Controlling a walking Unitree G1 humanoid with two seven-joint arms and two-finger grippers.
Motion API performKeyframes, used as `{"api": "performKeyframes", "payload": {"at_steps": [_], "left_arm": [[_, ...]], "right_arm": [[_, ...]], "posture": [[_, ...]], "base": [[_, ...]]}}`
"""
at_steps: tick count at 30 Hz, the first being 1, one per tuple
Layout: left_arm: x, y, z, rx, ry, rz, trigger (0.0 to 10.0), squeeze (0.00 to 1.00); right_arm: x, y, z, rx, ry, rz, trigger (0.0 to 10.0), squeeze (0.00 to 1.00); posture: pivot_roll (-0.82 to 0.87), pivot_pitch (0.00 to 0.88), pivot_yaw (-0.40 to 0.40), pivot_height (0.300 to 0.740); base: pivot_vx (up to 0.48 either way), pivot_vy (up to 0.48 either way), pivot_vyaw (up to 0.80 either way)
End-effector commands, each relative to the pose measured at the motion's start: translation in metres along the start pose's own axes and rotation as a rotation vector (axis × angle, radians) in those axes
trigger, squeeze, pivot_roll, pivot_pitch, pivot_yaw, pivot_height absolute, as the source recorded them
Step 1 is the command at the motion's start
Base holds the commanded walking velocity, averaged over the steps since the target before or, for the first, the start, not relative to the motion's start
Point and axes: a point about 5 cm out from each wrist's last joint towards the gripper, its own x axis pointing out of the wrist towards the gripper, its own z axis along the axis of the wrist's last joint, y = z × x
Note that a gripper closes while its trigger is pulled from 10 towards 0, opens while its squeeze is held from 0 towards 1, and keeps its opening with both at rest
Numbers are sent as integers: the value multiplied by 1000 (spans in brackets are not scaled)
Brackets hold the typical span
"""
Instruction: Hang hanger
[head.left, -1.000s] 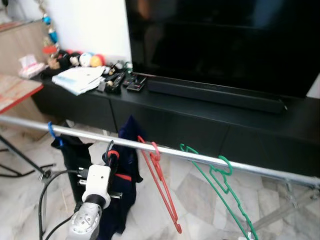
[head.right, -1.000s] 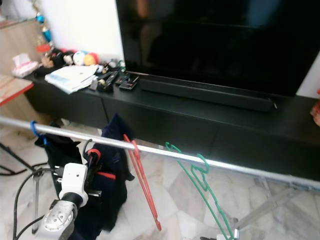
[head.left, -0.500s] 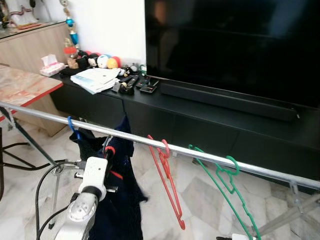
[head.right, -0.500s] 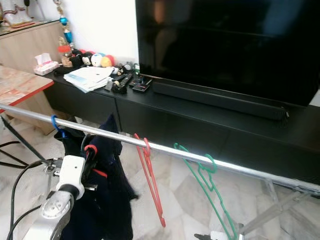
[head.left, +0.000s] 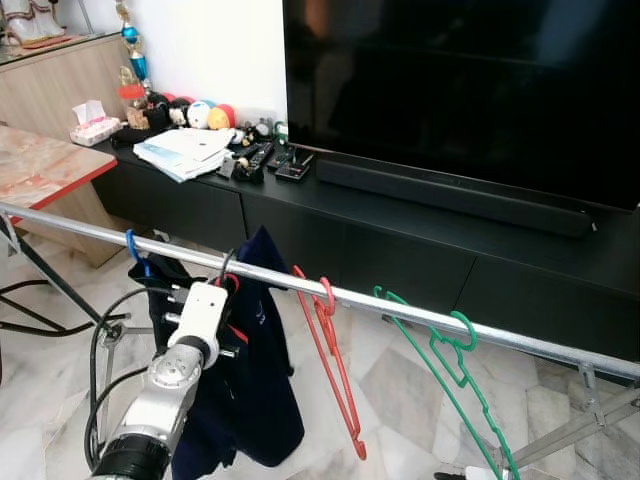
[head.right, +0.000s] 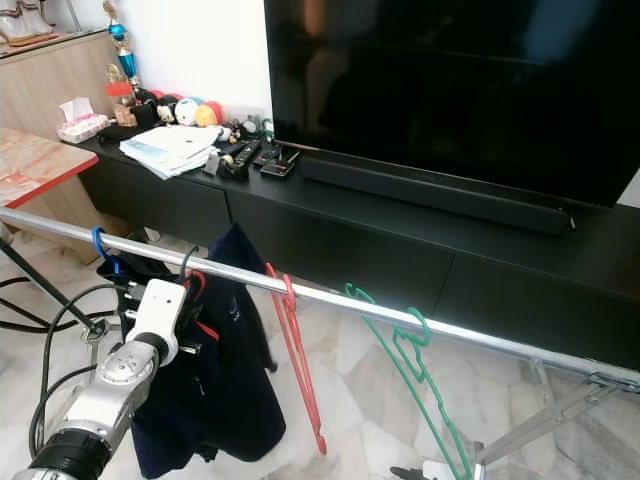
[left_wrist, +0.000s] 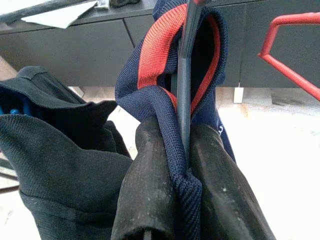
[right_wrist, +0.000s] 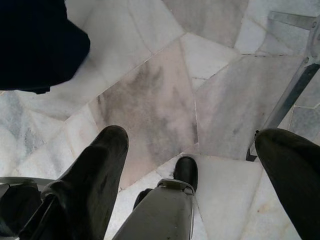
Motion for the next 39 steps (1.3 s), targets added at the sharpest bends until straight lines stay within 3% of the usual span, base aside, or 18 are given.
{"api": "performKeyframes", "payload": {"at_steps": [1, 4, 12, 27, 34, 39], "left_arm": [[3, 6, 1, -11, 27, 23, 10000, 0], [4, 4, -5, -48, 77, 19, 10000, 0], [3, -8, -22, -4, 161, -20, 10000, 0], [-14, -20, -47, -3, 247, -54, 10000, 0], [-8, -23, -26, -3, 104, -50, 10000, 0], [-2, -19, -16, 7, 95, -29, 10000, 0]], "right_arm": [[0, 1, 0, -1, 11, 5, 10000, 0], [0, 1, -1, 0, 14, 7, 10000, 0], [0, 1, -1, -1, 18, 7, 10000, 0], [0, 1, -3, -2, 24, 12, 10000, 0], [0, 0, -3, -7, 23, 10, 10000, 0], [0, 0, -3, -3, 22, 9, 10000, 0]], "posture": [[-17, 36, 15, 740], [-19, 34, 13, 740], [-17, 32, 10, 740], [-15, 22, 13, 740], [-16, 17, 11, 740], [-18, 21, 11, 740]], "base": [[0, 0, 0], [0, 0, 0], [0, 0, 0], [0, 0, 0], [0, 0, 0], [0, 0, 0]]}}
